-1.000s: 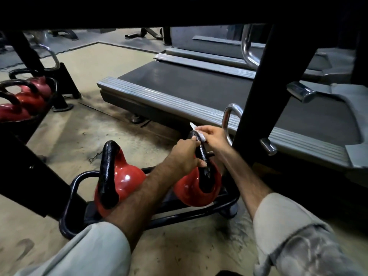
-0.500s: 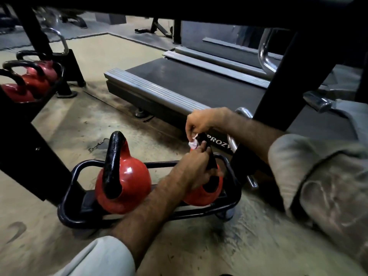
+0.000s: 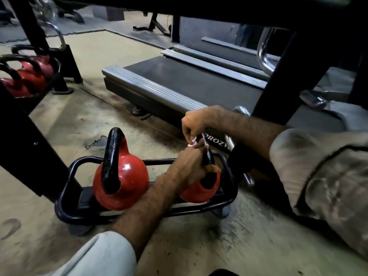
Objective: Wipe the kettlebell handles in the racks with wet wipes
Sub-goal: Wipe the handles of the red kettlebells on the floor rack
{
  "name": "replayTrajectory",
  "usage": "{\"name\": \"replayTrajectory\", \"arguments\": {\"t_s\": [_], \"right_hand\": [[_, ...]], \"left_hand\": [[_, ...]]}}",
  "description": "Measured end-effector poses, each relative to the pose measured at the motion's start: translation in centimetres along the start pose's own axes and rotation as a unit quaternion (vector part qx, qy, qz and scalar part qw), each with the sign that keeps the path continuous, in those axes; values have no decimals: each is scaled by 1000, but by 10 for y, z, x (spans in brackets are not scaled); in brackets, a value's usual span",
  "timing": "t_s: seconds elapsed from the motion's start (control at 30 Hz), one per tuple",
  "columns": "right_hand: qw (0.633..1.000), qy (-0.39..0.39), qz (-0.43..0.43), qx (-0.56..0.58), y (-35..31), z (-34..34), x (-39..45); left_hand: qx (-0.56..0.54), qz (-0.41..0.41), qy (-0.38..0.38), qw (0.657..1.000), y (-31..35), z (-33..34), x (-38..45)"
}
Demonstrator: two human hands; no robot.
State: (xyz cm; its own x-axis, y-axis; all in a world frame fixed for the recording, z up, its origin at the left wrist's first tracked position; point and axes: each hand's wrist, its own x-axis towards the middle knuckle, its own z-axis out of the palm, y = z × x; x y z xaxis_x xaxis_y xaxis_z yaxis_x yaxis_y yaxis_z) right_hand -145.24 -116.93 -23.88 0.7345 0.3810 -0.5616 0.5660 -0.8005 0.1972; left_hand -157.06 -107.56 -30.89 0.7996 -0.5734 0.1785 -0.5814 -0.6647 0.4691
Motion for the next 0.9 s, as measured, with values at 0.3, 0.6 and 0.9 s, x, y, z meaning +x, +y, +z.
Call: {"name": "replayTrajectory", "arguments": {"t_s": [0.3,0.6,0.9], "right_hand": [[999,15,14,38,-5,2,-11],[791,384,140,456,-12,67,-55],[771,429,194,429,-21,92,-65]], "left_hand": [[-43,0,42,998,4,-8,-6],[-498,-217,191,818,-29,-1,16],[-447,-290,306,789,-40,23,60]]}}
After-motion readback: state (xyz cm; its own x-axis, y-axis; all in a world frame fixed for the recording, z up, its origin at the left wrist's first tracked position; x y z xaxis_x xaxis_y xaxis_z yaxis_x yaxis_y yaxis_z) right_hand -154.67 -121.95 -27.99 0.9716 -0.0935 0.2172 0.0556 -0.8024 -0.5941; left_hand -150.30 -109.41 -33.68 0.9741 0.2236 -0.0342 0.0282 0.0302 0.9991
